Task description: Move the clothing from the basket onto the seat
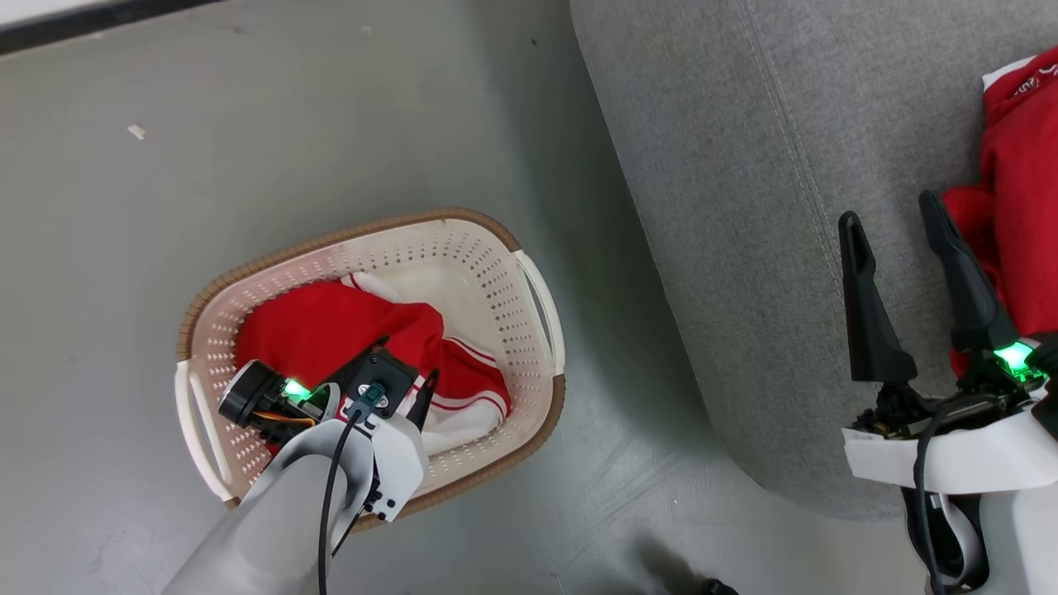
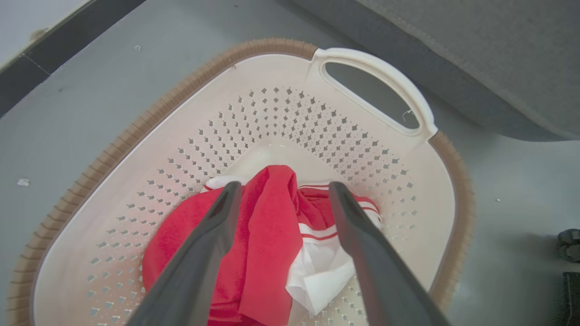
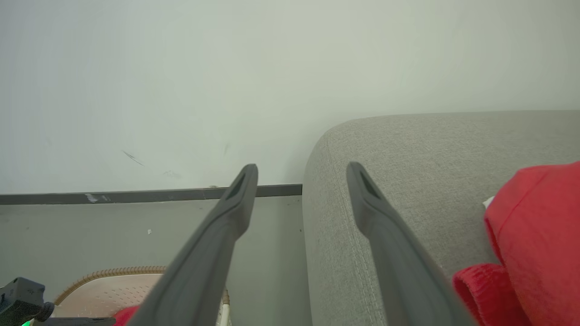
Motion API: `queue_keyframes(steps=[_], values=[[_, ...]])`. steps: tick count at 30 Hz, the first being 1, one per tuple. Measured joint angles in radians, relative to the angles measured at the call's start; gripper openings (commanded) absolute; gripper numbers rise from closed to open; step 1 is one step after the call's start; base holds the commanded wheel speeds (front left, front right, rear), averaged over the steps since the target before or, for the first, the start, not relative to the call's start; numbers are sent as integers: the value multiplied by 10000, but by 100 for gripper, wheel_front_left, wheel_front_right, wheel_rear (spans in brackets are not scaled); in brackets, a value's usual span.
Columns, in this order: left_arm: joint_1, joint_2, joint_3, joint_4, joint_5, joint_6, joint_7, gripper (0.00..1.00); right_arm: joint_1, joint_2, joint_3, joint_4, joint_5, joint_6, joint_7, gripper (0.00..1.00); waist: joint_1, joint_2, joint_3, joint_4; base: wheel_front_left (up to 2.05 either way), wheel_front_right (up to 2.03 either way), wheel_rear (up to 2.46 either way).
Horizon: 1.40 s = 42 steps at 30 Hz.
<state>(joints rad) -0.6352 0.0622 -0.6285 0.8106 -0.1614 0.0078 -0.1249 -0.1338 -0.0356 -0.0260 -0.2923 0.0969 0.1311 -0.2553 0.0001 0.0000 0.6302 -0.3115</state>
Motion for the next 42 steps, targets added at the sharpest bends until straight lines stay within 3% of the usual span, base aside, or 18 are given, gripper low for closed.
queue_keyframes(steps=[34, 35, 36, 37, 38, 42], values=[[-1863, 387, 219, 2090, 401, 617, -374, 100, -1789, 0, 491, 109, 761, 0, 0, 100, 0, 0, 2448, -1213, 0, 0, 0], [-1895, 395, 224, 2125, 401, 617, -441, 69, -1851, 0, 502, 109, 796, 0, 0, 100, 0, 0, 2492, -1228, 0, 0, 0], [-1935, 395, 228, 2148, 401, 617, -441, 28, -1883, 0, 510, 111, 798, 0, 0, 100, 0, 0, 2532, -1241, 0, 0, 0], [-1974, 395, 230, 2163, 401, 617, -445, 9, -1918, 0, 514, 117, 805, 0, 0, 100, 0, 1, 2570, -1251, 0, 0, 0], [-1999, 387, 228, 2173, 401, 617, -451, 0, -1995, 0, 506, 128, 836, 0, 0, 100, 0, 0, 2606, -1256, 0, 0, 0], [-2011, 382, 226, 2272, 401, 616, -669, 0, -2255, 0, 477, 178, 894, 0, 0, 100, 0, 0, 2622, -1230, 0, 0, 0]])
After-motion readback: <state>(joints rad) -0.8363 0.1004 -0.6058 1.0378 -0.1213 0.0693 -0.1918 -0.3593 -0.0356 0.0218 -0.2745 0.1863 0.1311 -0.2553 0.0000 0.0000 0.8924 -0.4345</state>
